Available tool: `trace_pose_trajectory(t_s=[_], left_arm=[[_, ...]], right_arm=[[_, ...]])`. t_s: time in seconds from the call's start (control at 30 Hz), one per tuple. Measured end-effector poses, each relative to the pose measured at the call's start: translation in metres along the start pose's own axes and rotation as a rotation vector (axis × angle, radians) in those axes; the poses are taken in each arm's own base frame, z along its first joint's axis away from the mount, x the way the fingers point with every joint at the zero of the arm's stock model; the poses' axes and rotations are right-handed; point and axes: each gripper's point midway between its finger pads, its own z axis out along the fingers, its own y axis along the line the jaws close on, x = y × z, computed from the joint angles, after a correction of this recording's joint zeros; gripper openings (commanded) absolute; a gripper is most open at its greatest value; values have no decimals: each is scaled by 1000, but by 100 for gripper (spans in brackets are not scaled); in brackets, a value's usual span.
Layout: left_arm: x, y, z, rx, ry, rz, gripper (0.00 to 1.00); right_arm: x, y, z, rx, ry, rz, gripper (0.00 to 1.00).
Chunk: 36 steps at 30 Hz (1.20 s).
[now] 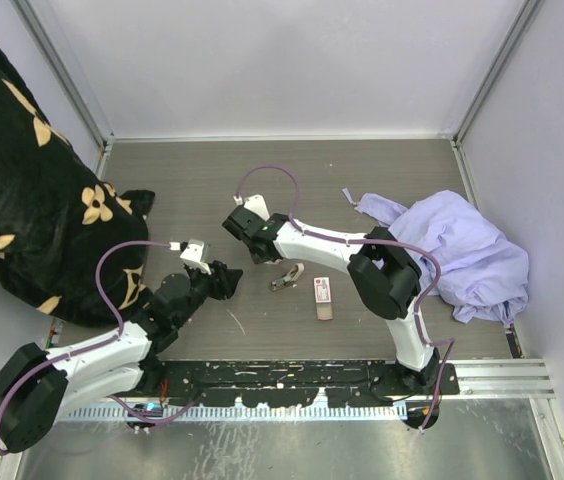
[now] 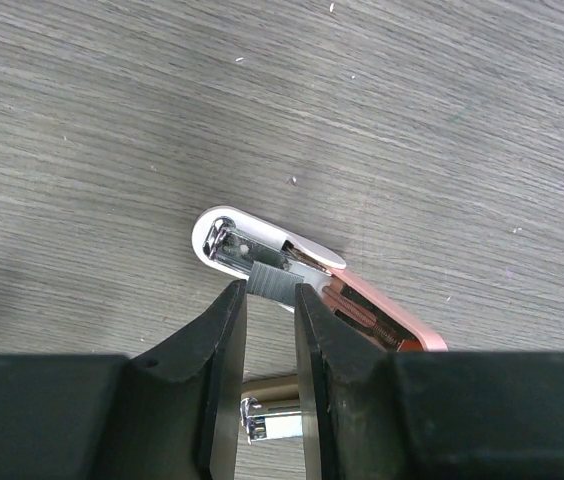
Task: Load the staples into the stapler
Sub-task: Install the staple into the stapler.
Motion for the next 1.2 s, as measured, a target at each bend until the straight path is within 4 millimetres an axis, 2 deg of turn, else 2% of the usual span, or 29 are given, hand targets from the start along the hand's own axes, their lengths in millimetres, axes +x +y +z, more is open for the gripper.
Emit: trace_pose_trajectory(t_s=[0.9, 1.2], left_arm=[[1, 0, 0, -1, 3, 1, 51], [-1, 0, -1, 2, -4, -1, 51]], right_arm=[[1, 1, 1, -2, 4, -1, 29], [7, 2, 7, -1, 22, -8, 29]])
